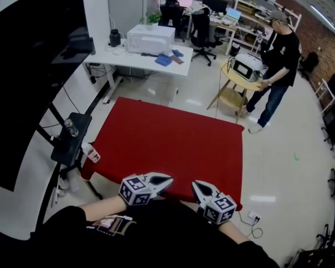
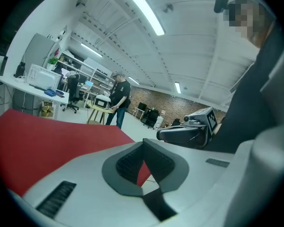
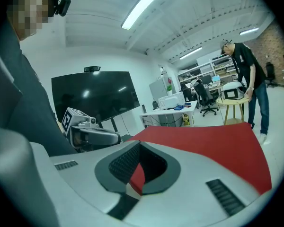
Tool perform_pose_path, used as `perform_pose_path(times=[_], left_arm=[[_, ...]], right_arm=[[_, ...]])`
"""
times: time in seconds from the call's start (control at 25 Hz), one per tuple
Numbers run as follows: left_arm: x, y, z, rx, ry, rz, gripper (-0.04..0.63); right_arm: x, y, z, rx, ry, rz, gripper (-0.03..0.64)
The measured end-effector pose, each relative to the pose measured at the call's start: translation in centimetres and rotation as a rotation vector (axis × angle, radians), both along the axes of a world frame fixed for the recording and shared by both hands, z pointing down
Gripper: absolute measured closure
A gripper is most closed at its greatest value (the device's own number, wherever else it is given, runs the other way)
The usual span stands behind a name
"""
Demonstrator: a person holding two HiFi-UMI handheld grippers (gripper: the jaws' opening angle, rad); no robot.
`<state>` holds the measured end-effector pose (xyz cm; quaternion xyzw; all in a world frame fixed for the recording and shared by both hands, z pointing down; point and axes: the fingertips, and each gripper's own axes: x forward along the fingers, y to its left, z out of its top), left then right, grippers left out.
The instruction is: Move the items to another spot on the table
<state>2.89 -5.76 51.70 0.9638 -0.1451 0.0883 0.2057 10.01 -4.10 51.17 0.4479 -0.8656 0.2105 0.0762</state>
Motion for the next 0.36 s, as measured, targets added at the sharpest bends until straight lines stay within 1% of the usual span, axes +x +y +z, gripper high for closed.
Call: perform_pose_path(times=[0.2, 0.36], left_arm=[[-0.48, -0.03, -0.04, 0.001, 0.0, -0.012, 0.595], [-0.75, 0.03, 0.66, -0.013, -0.003, -0.014, 0.595]], right_arm=[[-0.45, 0.12, 0.42, -0.009, -0.003, -0.013, 0.615], [-0.64, 0.08, 0.61, 0.001, -0.013, -0.026, 0.615]])
